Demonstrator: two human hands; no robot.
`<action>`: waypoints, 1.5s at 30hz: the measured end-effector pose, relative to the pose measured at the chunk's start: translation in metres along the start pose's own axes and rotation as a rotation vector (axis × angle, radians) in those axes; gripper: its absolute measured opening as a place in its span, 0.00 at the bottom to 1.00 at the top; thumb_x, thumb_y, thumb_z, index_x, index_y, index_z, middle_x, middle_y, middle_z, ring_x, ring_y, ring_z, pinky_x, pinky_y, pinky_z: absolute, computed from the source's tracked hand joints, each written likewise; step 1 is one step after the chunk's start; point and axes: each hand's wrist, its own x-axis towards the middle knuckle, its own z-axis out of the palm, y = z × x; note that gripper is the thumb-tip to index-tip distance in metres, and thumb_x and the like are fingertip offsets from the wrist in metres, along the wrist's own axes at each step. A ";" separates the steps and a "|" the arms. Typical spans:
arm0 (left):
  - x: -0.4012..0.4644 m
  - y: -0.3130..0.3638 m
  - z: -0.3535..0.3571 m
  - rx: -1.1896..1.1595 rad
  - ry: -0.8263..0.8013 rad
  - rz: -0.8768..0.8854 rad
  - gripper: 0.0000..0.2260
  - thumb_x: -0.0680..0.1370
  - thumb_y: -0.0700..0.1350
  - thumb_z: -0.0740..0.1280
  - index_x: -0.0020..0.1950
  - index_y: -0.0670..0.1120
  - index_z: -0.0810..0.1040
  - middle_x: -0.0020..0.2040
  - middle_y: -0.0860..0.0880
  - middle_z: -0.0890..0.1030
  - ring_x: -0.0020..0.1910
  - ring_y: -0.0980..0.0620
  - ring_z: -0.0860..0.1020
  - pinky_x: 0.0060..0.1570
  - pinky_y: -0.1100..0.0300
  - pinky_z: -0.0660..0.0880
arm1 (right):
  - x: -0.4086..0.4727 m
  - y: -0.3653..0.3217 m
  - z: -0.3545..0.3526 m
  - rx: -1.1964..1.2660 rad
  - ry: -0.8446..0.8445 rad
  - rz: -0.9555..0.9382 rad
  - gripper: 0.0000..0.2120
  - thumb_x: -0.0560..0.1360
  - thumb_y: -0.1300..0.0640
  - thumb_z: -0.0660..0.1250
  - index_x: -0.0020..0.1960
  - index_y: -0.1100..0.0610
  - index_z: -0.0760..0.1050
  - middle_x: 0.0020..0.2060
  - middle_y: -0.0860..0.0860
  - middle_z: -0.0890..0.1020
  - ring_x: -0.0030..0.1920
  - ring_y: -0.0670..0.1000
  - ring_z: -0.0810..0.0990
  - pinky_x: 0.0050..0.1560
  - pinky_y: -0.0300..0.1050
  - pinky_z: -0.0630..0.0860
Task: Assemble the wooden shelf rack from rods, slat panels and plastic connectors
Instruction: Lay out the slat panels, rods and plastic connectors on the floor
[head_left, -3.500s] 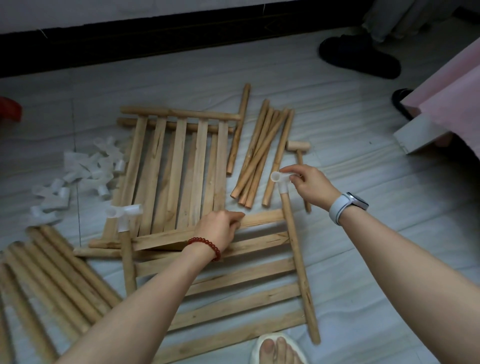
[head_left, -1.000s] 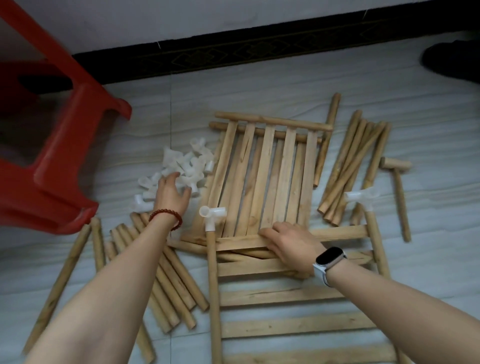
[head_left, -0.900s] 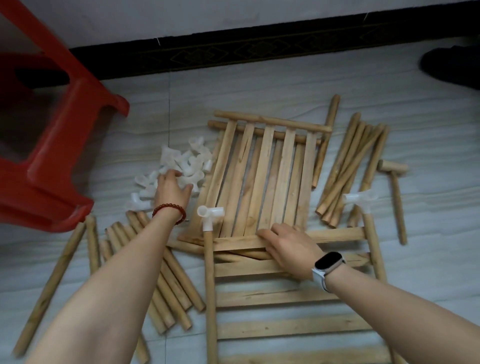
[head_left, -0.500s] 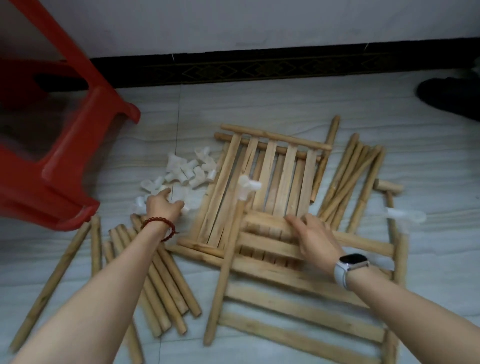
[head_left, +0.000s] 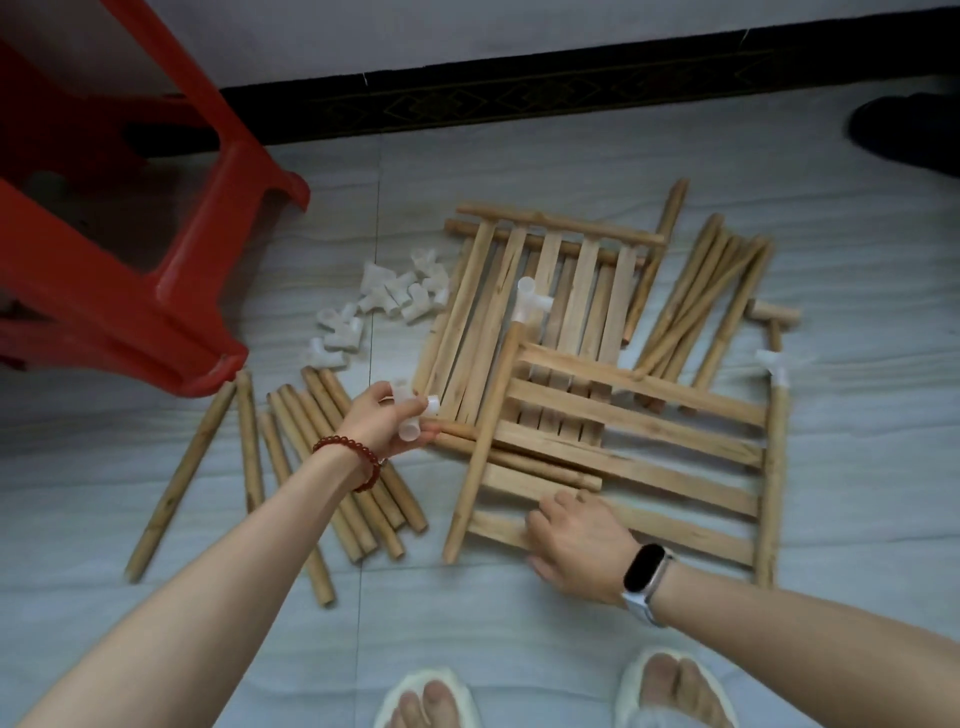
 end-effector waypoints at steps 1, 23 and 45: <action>-0.007 -0.005 -0.002 0.001 -0.017 -0.001 0.04 0.77 0.37 0.65 0.51 0.41 0.72 0.44 0.40 0.78 0.28 0.53 0.81 0.30 0.63 0.79 | -0.006 -0.008 0.013 -0.021 -0.092 0.005 0.21 0.52 0.38 0.74 0.36 0.53 0.76 0.30 0.49 0.76 0.29 0.50 0.76 0.28 0.39 0.71; -0.048 -0.061 -0.023 -0.114 -0.059 -0.011 0.06 0.79 0.47 0.62 0.51 0.46 0.75 0.48 0.46 0.80 0.36 0.54 0.83 0.34 0.66 0.76 | 0.003 0.001 -0.018 0.466 0.089 0.335 0.14 0.78 0.52 0.59 0.63 0.55 0.68 0.58 0.53 0.76 0.55 0.60 0.77 0.52 0.54 0.74; -0.044 -0.050 -0.027 -0.013 0.107 0.285 0.09 0.70 0.34 0.71 0.43 0.47 0.77 0.39 0.51 0.78 0.39 0.58 0.78 0.45 0.63 0.78 | 0.032 -0.011 -0.026 0.525 0.081 0.437 0.09 0.79 0.53 0.60 0.56 0.56 0.69 0.50 0.53 0.78 0.50 0.57 0.76 0.49 0.54 0.74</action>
